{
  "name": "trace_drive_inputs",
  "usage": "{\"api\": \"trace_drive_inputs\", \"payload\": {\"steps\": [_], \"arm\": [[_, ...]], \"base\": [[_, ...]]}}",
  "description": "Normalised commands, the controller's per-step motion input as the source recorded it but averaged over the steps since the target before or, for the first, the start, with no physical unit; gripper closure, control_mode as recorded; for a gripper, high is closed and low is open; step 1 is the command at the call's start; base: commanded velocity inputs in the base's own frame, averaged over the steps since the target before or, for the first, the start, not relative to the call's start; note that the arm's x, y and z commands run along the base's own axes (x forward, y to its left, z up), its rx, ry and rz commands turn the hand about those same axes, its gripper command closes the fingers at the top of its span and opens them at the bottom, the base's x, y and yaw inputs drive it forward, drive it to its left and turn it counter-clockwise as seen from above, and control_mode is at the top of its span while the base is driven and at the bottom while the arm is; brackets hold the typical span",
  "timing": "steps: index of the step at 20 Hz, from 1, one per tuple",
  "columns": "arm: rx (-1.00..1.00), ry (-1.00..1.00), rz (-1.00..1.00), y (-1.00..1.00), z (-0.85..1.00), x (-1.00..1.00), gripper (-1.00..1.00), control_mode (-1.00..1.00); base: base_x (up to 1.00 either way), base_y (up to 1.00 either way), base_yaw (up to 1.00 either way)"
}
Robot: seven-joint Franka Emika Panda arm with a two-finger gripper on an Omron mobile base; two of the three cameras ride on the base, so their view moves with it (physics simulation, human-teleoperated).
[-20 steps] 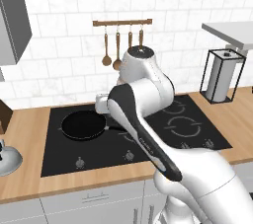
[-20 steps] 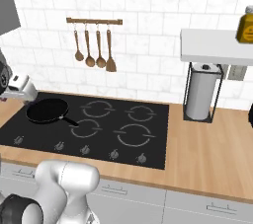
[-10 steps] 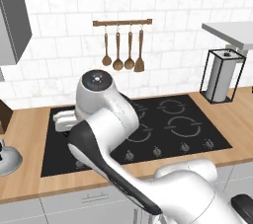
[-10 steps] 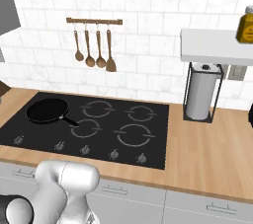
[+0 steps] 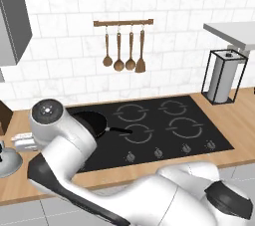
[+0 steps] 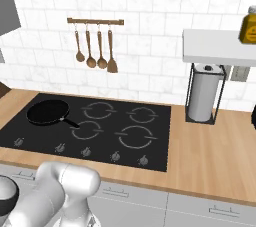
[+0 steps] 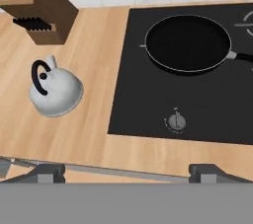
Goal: Pick the kettle from the counter and place it on a stove burner. Then turn the burner on.
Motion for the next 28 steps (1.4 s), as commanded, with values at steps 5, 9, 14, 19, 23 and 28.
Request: {"api": "trace_drive_inputs", "payload": {"steps": [5,9,14,19,23,28], "arm": [[0.01,0.06,0.00,1.00,-0.71,0.53,-1.00,-1.00],[0.02,0.02,0.00,0.80,-0.37,0.48,-1.00,-1.00],[-0.04,0.03,0.01,0.03,-0.04,0.02,-1.00,-1.00],[-0.06,0.00,0.15,0.22,-0.17,0.00,-1.00,-1.00],[-0.08,0.01,0.15,0.40,-0.49,0.04,-1.00,-1.00],[0.00,0.00,0.03,0.29,-0.13,0.51,-1.00,-1.00]], "base": [[0.00,0.00,0.00],[0.00,0.00,0.00],[0.00,0.00,0.00],[0.00,0.00,0.00],[0.00,0.00,0.00],[0.00,0.00,0.00]]}}
